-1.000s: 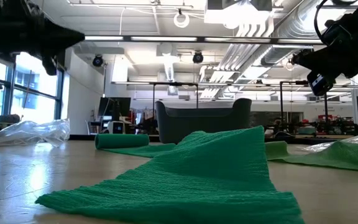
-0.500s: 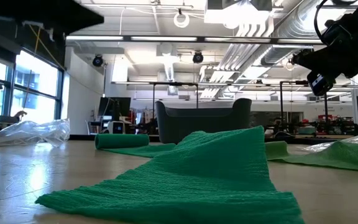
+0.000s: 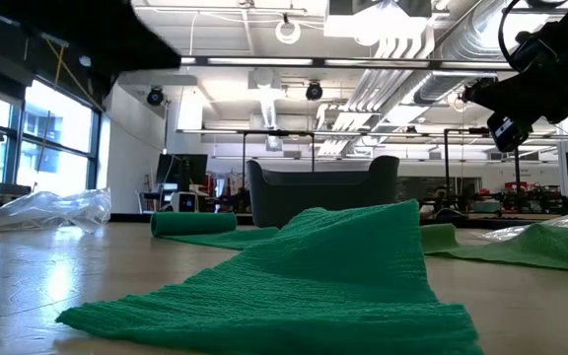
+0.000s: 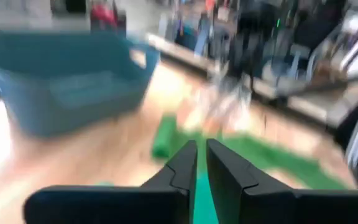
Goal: Roll bandage
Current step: Roll the light green bandage
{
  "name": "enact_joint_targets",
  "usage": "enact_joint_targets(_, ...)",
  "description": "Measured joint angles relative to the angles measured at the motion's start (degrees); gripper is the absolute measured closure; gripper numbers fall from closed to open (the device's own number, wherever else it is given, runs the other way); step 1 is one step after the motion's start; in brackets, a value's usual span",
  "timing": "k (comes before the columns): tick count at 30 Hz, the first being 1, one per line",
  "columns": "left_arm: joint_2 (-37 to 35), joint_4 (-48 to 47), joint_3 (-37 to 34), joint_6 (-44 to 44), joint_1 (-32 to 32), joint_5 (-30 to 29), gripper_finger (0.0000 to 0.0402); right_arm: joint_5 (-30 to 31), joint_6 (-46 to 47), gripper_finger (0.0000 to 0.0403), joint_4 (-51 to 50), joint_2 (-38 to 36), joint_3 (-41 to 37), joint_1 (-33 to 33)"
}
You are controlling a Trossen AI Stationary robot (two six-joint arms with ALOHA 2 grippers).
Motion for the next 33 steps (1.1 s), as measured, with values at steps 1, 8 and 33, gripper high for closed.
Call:
enact_joint_targets(1, 1.41, -1.78, 0.0, -1.4, -0.13, 0.76, 0.035, -0.02, 0.0, 0.0402, -0.02, 0.0, 0.01, 0.02)
enact_joint_targets(8, 12.5, -12.59, 0.0, -9.65, 1.79, 1.49, 0.0287, 0.0, 0.0, 0.0402, 0.0, 0.0, 0.02, 0.02)
enact_joint_targets(33, 21.79, 5.36, -12.98, 0.32, 6.66, 4.88, 0.0226, 0.83, 0.0, 0.0402, -0.07, 0.0, 0.01, 0.02)
